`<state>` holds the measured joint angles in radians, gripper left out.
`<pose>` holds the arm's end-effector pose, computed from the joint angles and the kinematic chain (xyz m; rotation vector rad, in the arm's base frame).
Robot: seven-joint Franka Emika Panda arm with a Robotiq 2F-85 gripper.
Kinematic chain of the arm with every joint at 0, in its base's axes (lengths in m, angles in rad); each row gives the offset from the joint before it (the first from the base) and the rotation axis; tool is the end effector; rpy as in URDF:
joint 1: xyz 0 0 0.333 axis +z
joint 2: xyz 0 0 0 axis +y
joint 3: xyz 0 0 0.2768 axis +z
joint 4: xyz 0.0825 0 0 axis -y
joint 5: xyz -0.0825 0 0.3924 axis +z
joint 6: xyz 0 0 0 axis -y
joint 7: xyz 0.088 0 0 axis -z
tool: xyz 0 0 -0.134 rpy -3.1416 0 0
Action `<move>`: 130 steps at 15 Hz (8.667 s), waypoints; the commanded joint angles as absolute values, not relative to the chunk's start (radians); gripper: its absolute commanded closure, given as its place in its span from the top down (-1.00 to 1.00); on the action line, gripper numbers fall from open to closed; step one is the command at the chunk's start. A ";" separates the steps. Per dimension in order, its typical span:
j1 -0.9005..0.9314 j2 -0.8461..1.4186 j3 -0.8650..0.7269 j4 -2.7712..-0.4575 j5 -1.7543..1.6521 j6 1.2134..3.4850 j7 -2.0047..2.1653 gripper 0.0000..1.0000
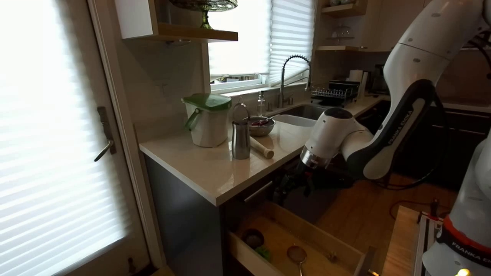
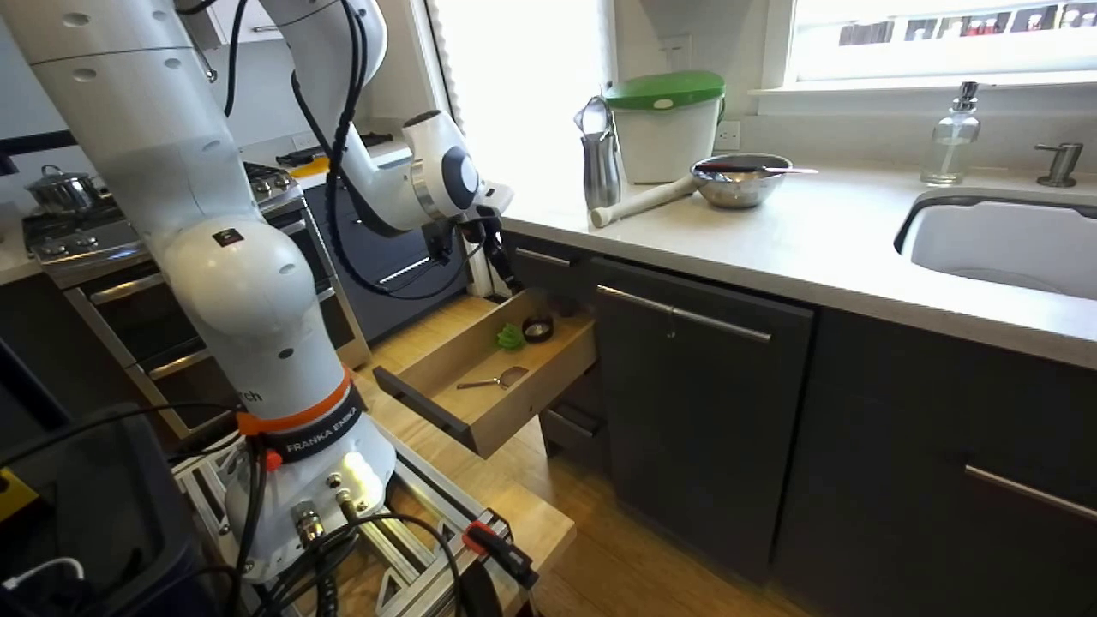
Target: Remove the green round object from the opened drawer and place it inside the metallic bowl the counter top
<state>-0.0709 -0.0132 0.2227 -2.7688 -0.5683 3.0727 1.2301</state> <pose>0.4058 0.1044 0.1736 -2.9105 0.7692 -0.4807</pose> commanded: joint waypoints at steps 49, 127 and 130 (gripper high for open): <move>0.374 0.862 -0.091 -2.237 -0.594 3.436 2.009 0.12; -0.013 0.624 -0.280 -1.484 0.136 3.083 1.671 1.00; -0.045 0.470 -0.262 -1.632 0.062 3.084 1.496 1.00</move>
<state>-0.0287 0.6469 -0.2792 -1.4340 0.1298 3.0811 1.6306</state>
